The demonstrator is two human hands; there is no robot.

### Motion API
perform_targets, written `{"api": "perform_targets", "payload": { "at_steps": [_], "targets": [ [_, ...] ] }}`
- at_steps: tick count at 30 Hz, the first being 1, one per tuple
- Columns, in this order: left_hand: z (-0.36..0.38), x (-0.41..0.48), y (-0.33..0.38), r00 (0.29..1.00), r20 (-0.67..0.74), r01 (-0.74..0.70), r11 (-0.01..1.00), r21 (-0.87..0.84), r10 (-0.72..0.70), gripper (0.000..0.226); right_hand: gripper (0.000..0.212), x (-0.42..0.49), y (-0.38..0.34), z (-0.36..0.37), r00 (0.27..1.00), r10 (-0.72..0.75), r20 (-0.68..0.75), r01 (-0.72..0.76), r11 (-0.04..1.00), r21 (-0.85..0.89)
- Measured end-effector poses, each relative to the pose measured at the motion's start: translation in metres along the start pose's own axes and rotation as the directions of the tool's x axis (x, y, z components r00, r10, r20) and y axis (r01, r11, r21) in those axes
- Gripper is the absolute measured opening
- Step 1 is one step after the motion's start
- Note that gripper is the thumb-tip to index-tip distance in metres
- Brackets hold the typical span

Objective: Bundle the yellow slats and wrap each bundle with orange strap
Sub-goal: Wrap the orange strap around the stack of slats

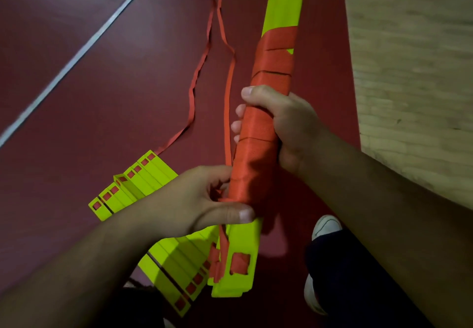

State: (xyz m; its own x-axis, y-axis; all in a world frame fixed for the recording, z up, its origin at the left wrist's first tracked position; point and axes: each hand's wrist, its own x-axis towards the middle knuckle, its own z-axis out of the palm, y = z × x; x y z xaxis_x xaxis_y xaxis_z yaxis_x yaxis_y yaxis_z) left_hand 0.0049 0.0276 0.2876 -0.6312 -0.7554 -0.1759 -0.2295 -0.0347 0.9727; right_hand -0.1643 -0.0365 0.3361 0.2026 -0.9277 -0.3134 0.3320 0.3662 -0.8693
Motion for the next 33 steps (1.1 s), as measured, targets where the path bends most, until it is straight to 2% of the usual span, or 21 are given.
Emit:
{"api": "perform_targets", "payload": {
  "at_steps": [3,7,9,11,13,16,18,20,24,29,33],
  "targets": [
    [-0.001,-0.002,0.001,0.991,0.135,0.012,0.997,-0.072,-0.002,0.071,0.015,-0.003,-0.003,0.0,0.997,0.01,0.075,-0.015,0.997,0.069],
    [-0.001,-0.004,0.002,0.959,0.283,0.037,0.985,-0.169,0.012,0.086,0.038,-0.007,-0.006,-0.002,0.982,0.007,0.188,-0.044,0.981,0.189],
    [0.001,-0.004,0.003,0.962,0.269,0.018,0.97,-0.242,0.049,0.077,0.029,-0.008,-0.007,-0.001,0.983,0.009,0.185,-0.046,0.979,0.197],
    [0.005,-0.004,0.003,0.98,0.193,-0.007,0.971,-0.238,0.055,0.062,0.021,-0.005,-0.009,-0.002,0.991,0.014,0.13,-0.036,0.985,0.168],
    [0.01,-0.001,0.001,0.998,0.053,-0.011,0.988,-0.154,0.019,0.053,0.016,0.0,-0.009,-0.002,0.999,-0.001,0.038,-0.002,0.998,0.07],
    [0.02,0.004,0.0,0.961,-0.248,0.15,0.983,0.11,-0.119,0.048,0.018,0.007,0.001,-0.002,0.996,-0.044,-0.073,0.033,0.99,-0.14],
    [0.026,0.005,-0.001,0.937,-0.321,0.215,0.952,0.22,-0.137,0.047,0.032,0.01,0.012,-0.002,0.992,-0.042,-0.117,0.018,0.98,-0.198],
    [0.025,0.004,0.001,0.95,-0.285,0.207,0.944,0.257,-0.13,0.048,0.039,0.013,0.017,-0.002,0.987,-0.031,-0.157,-0.003,0.976,-0.216],
    [0.0,-0.002,-0.001,0.997,-0.028,0.083,0.951,0.297,-0.078,0.059,0.017,0.013,0.014,-0.003,0.988,0.028,-0.151,-0.057,0.98,-0.192],
    [-0.007,-0.001,-0.005,0.987,0.117,0.119,0.991,-0.069,-0.111,0.089,0.009,0.009,0.011,-0.002,0.992,0.126,-0.017,-0.126,0.991,-0.053],
    [-0.007,0.0,-0.003,0.986,0.164,0.056,0.987,-0.152,-0.031,0.076,0.008,0.006,0.008,-0.002,0.987,0.149,0.054,-0.153,0.986,0.067]
  ]
}}
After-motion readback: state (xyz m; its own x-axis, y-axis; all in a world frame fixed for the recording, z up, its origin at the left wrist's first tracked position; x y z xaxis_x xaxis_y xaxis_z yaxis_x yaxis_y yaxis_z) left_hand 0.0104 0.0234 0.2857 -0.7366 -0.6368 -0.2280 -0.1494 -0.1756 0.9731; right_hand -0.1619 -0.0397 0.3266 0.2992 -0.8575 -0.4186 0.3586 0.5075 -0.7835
